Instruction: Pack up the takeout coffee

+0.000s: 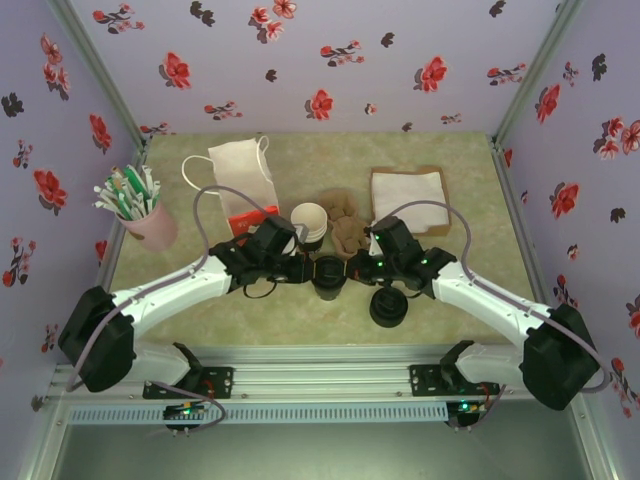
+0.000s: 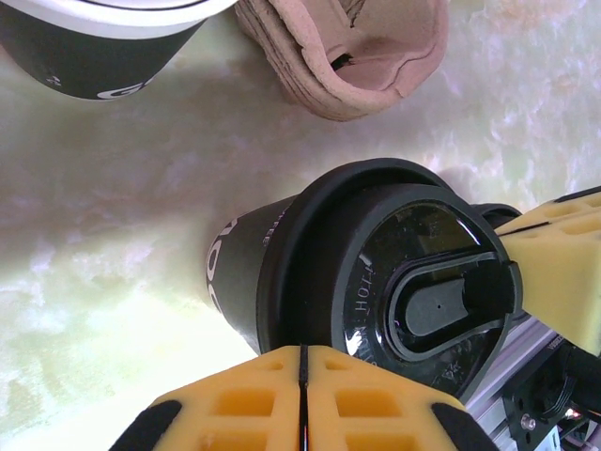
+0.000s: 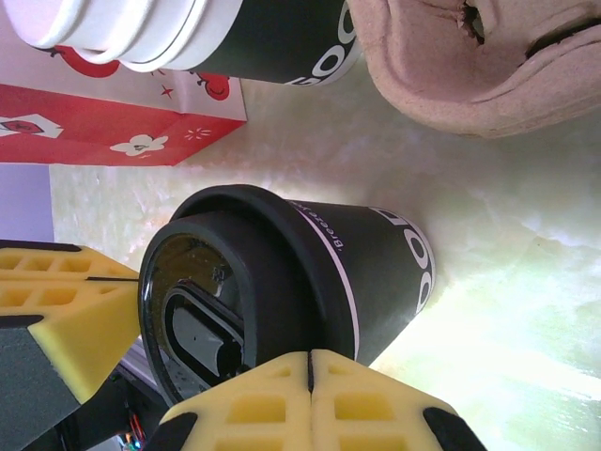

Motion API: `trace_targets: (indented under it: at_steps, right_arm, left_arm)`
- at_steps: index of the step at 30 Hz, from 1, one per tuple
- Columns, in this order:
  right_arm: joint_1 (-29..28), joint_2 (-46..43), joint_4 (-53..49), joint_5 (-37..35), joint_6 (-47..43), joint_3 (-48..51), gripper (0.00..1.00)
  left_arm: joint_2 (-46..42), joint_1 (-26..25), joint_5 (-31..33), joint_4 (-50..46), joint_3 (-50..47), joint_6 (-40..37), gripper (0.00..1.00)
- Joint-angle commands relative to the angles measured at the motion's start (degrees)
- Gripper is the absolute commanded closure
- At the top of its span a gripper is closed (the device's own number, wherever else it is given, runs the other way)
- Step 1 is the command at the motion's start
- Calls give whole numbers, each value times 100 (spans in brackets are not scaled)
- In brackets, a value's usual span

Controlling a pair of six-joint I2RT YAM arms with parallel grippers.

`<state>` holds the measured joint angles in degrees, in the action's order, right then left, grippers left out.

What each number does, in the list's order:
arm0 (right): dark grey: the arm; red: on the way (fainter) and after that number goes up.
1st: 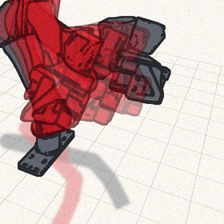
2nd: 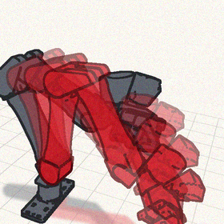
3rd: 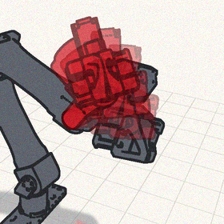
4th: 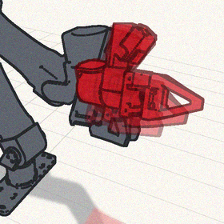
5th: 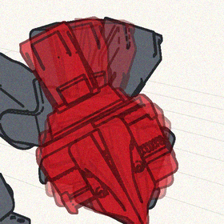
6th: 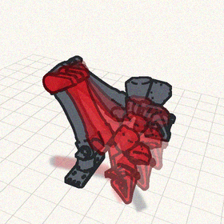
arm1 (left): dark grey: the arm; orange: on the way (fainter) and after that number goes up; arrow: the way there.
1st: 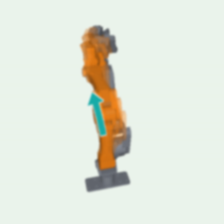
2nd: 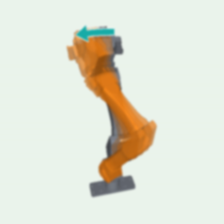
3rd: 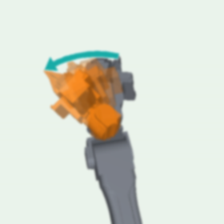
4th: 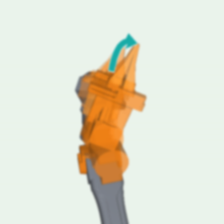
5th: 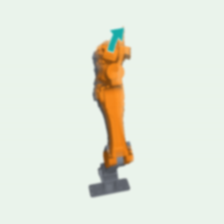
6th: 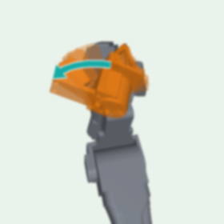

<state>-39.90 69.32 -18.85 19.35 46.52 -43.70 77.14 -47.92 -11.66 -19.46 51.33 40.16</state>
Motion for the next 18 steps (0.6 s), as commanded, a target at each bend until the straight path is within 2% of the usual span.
trace_targets:
  at_steps: [1, 12, 15, 18]
  right_arm:
    - [-144, -53, -802, -240, -180, -213, 100]
    - [-183, -960, -1756, -737, -430, -904, 84]
    - [-185, -1255, -2062, -942, -507, -1045, 76]
    - [-185, -1525, -2387, -1077, -603, -1221, 64]
  left_arm:
    - [-220, 18, -101, -164, -55, 119, 91]
    - [-919, -2, -100, -723, 355, 148, 82]
    - [-1137, -54, -137, -875, 509, 152, 73]
    - [-1439, -154, -143, -1038, 668, 79, 58]
